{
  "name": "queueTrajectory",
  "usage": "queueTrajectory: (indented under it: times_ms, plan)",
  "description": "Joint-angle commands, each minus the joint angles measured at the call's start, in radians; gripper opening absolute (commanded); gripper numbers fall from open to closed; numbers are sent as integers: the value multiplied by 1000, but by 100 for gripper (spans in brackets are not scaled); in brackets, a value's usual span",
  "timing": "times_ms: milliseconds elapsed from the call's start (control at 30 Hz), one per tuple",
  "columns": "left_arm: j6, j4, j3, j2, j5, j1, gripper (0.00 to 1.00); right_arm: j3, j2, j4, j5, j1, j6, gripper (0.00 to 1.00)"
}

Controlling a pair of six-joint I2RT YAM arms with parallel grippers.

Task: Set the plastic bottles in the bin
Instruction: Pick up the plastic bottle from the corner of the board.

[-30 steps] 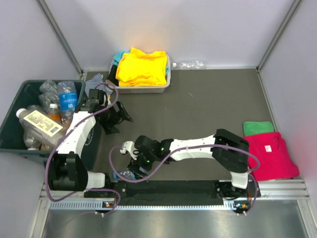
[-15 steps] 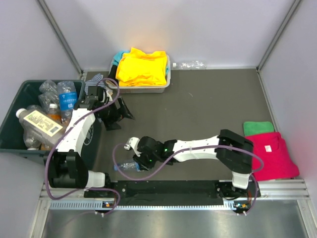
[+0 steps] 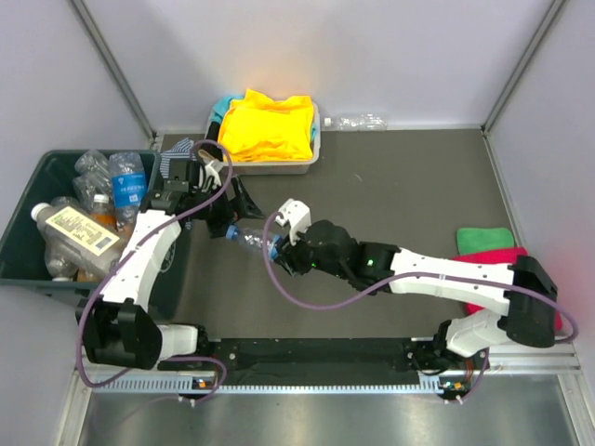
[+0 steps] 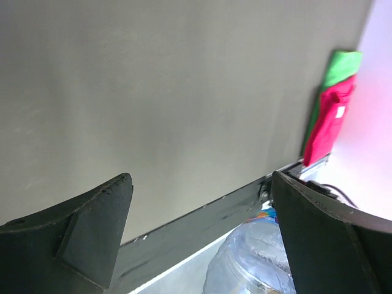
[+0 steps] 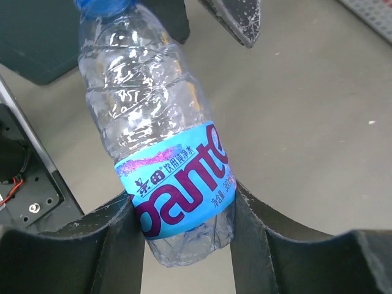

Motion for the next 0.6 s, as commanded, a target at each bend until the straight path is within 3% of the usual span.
queueTrajectory:
  times_ms: [0,233,567]
  plan:
    - [-76,134,40,-48,28,-47,99,56,-41,9,57,-33,11,18]
    - [-185,240,45,-85,-22,-120,97,96,-18,2,99,-48,25,18]
    - [-215,227,67,-120,-71,-122,96,78,-32,10,176,-76,68,19]
